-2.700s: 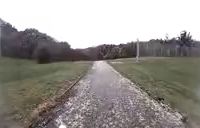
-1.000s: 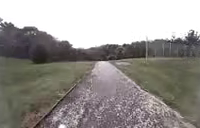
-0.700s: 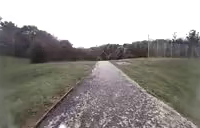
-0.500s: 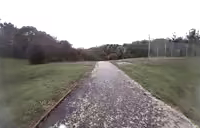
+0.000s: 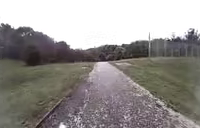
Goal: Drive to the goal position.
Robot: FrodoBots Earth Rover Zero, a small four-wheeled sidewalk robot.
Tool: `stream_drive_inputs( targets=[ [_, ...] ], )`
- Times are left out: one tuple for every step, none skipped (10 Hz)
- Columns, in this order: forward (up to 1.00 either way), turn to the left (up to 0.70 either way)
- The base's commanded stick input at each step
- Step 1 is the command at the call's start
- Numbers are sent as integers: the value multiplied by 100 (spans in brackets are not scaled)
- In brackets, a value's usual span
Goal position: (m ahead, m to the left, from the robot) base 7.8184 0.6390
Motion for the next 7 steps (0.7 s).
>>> stream_drive_inputs(
  targets=[
    [100,0],
    [100,0],
    [100,0],
    [100,0],
    [100,0],
    [100,0],
    [100,0]
  ],
)
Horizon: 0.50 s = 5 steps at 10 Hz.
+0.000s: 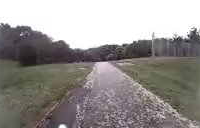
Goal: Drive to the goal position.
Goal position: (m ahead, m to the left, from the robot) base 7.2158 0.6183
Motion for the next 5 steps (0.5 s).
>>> stream_drive_inputs(
  targets=[
    [100,0],
    [100,0],
    [100,0],
    [100,0],
    [100,0]
  ],
)
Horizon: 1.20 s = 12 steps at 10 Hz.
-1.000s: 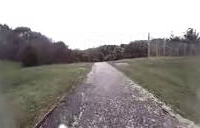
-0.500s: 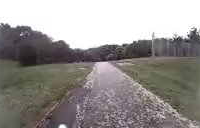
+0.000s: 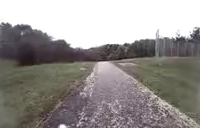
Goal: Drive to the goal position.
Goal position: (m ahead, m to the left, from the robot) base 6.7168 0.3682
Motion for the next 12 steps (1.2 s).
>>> stream_drive_inputs(
  targets=[
    [100,0],
    [100,0],
    [100,0],
    [100,0],
    [100,0],
    [100,0],
    [100,0],
    [100,0],
    [100,-15],
    [100,-27],
    [100,-27],
    [100,-12]
  ],
)
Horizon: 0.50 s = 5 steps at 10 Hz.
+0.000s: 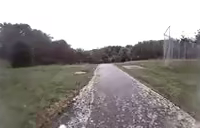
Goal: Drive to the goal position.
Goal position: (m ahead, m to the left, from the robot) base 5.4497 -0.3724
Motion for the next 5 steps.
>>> stream_drive_inputs(
  targets=[
    [100,0],
    [100,0],
    [100,0],
    [100,0],
    [100,0]
  ],
)
